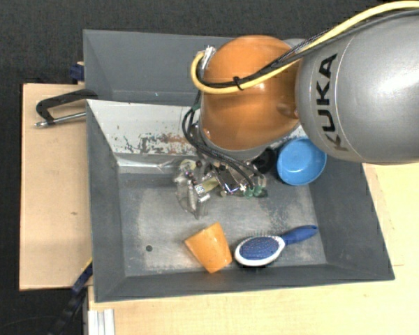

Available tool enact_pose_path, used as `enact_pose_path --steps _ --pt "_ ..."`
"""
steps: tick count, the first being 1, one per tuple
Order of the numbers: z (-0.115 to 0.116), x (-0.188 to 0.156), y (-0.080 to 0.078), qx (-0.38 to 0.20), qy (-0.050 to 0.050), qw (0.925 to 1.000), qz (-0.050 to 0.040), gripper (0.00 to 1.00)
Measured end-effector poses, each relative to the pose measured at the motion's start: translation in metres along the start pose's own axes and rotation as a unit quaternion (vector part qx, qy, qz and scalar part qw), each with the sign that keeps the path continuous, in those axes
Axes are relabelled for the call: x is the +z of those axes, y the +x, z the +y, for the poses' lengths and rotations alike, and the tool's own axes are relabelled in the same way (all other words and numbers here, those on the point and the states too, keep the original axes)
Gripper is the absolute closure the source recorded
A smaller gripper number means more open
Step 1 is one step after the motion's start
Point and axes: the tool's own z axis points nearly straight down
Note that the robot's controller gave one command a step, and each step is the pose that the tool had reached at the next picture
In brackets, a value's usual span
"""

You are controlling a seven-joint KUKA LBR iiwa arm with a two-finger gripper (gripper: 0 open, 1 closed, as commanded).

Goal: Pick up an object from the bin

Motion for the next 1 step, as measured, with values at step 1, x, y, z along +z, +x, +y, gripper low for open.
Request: enact_pose_path --steps 1 --pt "-0.0236 0.0534 0.0192 0.078 0.000 0.9969 0.0094 1.00"
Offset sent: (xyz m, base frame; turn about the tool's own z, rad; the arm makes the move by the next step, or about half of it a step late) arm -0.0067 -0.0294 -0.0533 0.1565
